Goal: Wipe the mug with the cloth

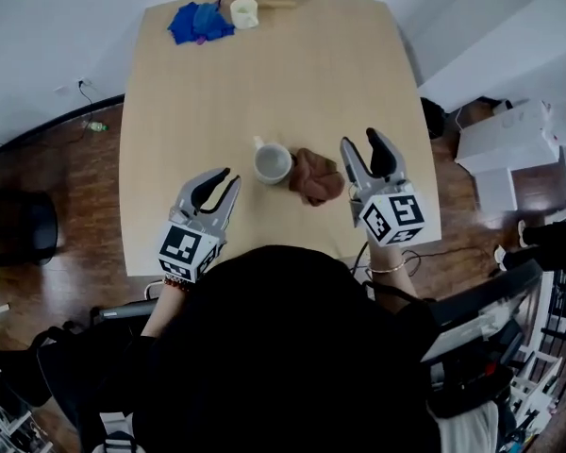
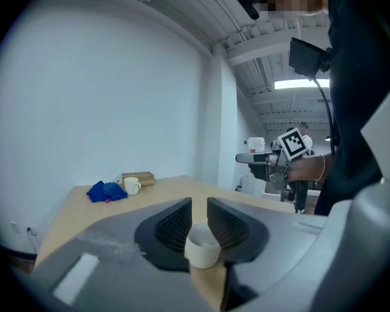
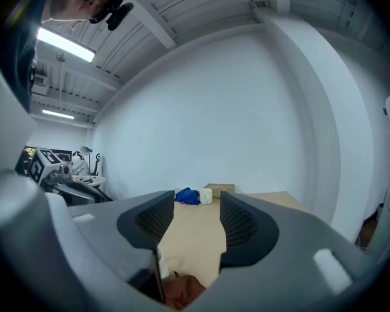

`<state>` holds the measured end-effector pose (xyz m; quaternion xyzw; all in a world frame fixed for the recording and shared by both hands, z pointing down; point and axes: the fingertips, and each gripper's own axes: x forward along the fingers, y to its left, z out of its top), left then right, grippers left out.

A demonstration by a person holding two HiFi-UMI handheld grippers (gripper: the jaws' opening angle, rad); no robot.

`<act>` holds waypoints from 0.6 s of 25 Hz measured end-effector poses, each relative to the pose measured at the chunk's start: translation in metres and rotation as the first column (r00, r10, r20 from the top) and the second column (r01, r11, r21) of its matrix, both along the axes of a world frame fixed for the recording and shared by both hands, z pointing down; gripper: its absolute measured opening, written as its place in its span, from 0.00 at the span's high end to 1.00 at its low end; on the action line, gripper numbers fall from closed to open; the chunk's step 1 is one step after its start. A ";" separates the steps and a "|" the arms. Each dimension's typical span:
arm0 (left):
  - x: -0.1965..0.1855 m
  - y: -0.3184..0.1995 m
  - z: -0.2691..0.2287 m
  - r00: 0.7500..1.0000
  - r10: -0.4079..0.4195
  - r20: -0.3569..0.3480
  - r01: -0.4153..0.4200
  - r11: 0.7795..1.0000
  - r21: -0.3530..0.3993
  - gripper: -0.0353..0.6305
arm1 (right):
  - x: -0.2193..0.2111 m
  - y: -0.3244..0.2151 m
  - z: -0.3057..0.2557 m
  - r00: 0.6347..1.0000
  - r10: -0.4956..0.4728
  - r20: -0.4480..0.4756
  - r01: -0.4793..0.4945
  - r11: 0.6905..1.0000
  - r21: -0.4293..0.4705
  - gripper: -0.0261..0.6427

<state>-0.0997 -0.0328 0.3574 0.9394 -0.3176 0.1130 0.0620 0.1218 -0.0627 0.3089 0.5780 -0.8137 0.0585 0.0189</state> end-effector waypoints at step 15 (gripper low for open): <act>-0.001 0.004 0.001 0.999 0.000 0.036 0.000 1.000 0.014 0.85 | -0.023 0.002 0.005 0.998 -0.055 -0.010 0.054 0.998 -0.021 0.64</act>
